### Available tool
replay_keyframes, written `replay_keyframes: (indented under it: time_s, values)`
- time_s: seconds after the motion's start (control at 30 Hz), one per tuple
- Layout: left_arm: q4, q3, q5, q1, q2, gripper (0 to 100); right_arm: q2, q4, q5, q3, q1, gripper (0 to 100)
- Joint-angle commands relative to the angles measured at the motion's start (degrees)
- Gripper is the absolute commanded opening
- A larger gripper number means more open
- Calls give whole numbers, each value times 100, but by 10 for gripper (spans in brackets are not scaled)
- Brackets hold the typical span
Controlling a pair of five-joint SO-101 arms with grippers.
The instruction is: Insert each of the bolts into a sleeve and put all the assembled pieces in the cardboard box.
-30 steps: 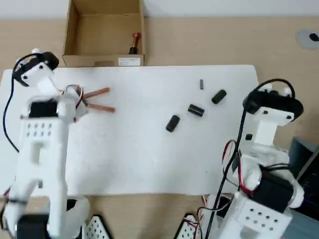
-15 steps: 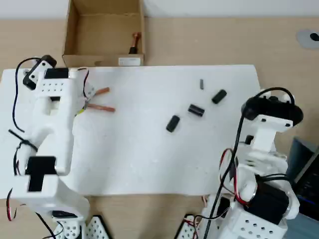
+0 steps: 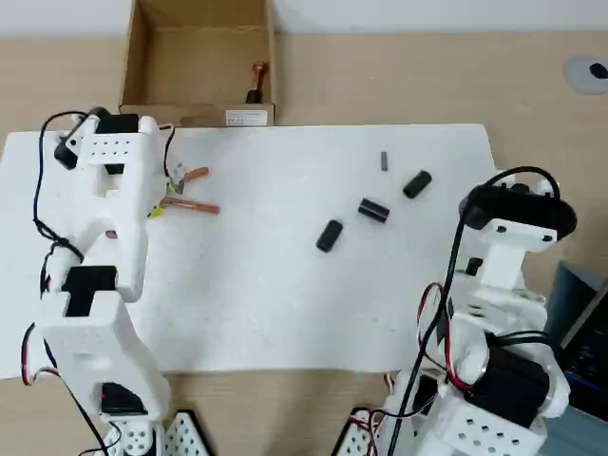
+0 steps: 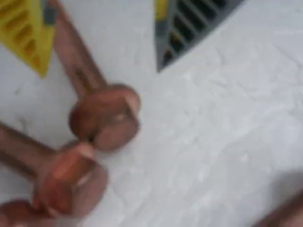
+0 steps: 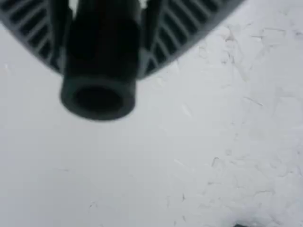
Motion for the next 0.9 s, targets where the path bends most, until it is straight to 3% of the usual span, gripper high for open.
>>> replay_keyframes:
  time_s: [0.0, 0.23, 0.4, 0.77, 0.87]
  values:
    - [9, -422, 53, 35, 136, 163, -84, -141, 18, 13, 57, 9]
    - [9, -958, 53, 18, 822, 152, -84, -141, 18, 13, 57, 9]
    - [9, -1116, 53, 9, 1253, 0, -84, -141, 18, 13, 57, 9]
    - [26, -1187, 53, 9, 1455, 3, -92, -141, 18, 4, 57, 9]
    - [378, -1530, 35, 44, 1455, 2, -92, -141, 44, -13, 48, 9]
